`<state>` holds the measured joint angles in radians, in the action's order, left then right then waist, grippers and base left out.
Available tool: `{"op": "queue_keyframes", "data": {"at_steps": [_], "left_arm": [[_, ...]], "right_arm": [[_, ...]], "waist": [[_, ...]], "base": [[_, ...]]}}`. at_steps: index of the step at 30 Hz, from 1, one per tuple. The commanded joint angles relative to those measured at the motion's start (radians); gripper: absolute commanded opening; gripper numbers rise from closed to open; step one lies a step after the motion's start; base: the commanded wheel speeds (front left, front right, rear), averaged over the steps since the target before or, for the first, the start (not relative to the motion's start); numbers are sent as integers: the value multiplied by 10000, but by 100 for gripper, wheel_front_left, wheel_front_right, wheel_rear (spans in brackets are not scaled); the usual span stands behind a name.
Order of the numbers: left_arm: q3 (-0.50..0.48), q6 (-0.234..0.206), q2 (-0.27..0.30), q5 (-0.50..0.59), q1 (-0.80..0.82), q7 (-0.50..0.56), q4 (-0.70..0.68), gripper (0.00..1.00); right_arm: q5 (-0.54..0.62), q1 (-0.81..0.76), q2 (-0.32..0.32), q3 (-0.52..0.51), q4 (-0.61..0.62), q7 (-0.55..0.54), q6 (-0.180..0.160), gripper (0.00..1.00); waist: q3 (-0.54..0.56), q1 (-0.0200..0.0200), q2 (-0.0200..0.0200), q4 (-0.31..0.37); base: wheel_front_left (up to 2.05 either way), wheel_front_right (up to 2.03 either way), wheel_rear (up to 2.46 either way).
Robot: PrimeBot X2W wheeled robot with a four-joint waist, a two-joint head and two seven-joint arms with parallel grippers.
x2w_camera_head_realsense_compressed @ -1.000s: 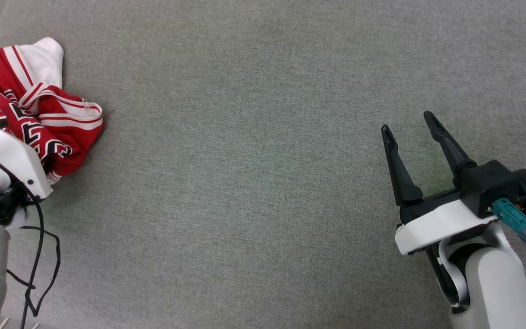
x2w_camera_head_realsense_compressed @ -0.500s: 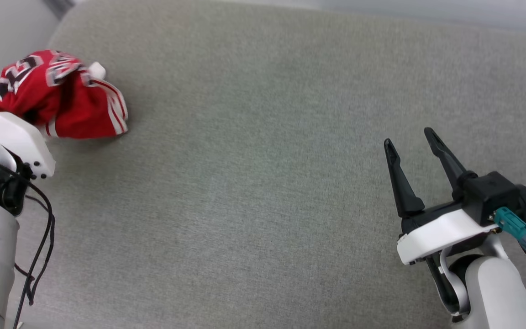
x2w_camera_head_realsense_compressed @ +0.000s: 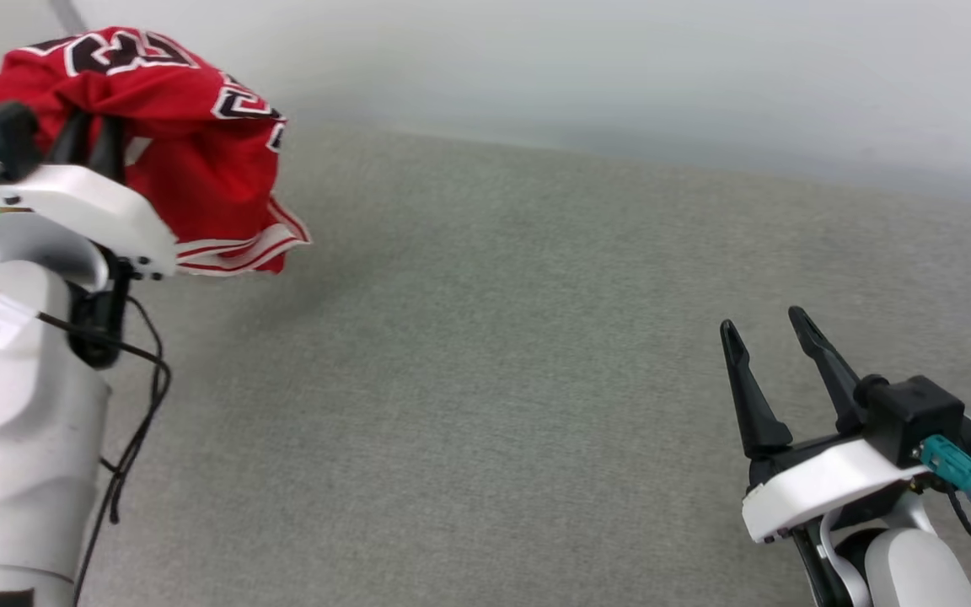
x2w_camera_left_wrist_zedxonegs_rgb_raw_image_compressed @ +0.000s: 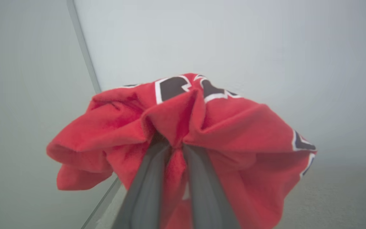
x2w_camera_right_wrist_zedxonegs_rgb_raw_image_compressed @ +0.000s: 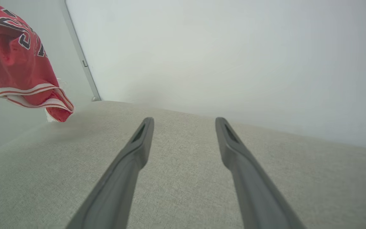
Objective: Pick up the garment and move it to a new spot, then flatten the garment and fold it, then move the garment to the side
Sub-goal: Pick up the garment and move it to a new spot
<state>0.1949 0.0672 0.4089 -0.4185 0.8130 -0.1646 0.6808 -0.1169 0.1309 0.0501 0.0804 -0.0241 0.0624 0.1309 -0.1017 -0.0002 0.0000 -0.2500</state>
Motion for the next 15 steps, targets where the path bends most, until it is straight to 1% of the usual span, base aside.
{"op": "queue_keyframes", "data": {"at_steps": [1,5,10,13,15], "left_arm": [[72,-50,-153,-48,-164,-48,-210,0],[235,-167,-562,-167,-752,68,-1319,0],[692,-225,-1186,-322,-1627,305,-2663,0],[1133,-167,-1568,-310,-2089,508,-3250,0],[1600,-52,-1851,-235,-2338,725,-3522,0]], "right_arm": [[-30,-135,3,-41,34,11,-3,100],[10,-289,3,-92,141,-56,-3,100],[53,-389,3,-127,356,-168,-3,100],[2,-397,2,-154,440,-185,-3,100],[23,-386,2,-206,521,-201,-3,100]], "waist": [[303,2,0,358],[495,2,0,1006],[477,2,0,1972],[364,2,0,2545],[211,2,0,2860]], "base": [[0,0,0],[0,0,0],[0,0,0],[0,0,0],[0,0,0]]}}
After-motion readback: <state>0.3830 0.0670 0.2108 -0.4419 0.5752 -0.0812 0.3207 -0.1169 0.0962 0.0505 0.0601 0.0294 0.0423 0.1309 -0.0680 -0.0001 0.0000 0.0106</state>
